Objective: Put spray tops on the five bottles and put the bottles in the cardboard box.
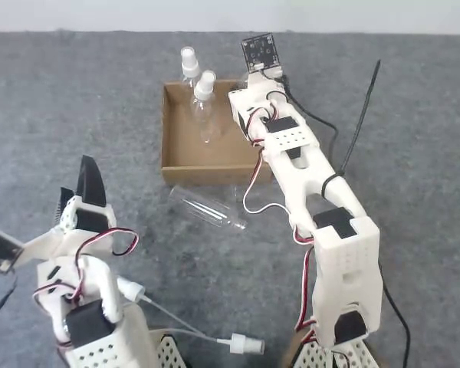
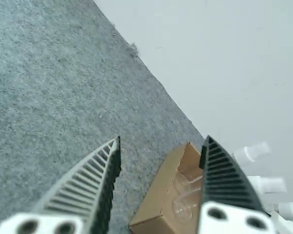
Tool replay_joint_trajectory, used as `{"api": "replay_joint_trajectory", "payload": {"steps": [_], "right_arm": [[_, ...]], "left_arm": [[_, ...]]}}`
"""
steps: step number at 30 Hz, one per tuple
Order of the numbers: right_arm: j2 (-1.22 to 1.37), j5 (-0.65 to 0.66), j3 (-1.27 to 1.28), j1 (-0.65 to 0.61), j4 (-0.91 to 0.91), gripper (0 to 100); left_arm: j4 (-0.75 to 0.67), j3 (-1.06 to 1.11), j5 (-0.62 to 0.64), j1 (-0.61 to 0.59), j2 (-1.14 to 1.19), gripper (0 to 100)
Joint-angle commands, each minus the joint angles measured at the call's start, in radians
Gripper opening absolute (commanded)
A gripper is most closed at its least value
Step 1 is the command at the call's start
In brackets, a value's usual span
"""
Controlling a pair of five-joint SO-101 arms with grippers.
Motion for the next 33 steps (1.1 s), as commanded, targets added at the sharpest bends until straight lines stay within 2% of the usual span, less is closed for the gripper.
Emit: {"api": "replay_joint_trajectory", "payload": {"steps": [1,7,22,33], "right_arm": [[-0.065,0.018,-0.025,-0.024,0.010,33.4],[-0.065,0.069,-0.026,-0.044,0.012,33.3],[-0.065,0.069,-0.025,-0.044,0.012,33.3],[-0.130,0.064,-0.021,-0.044,0.128,33.5]], "left_arm": [[-0.025,-0.010,-0.012,-0.005,-0.017,25],[-0.025,-0.010,-0.012,-0.005,-0.017,25],[-0.025,-0.010,-0.012,-0.005,-0.017,25],[-0.025,-0.010,-0.012,-0.005,-0.017,25]]}}
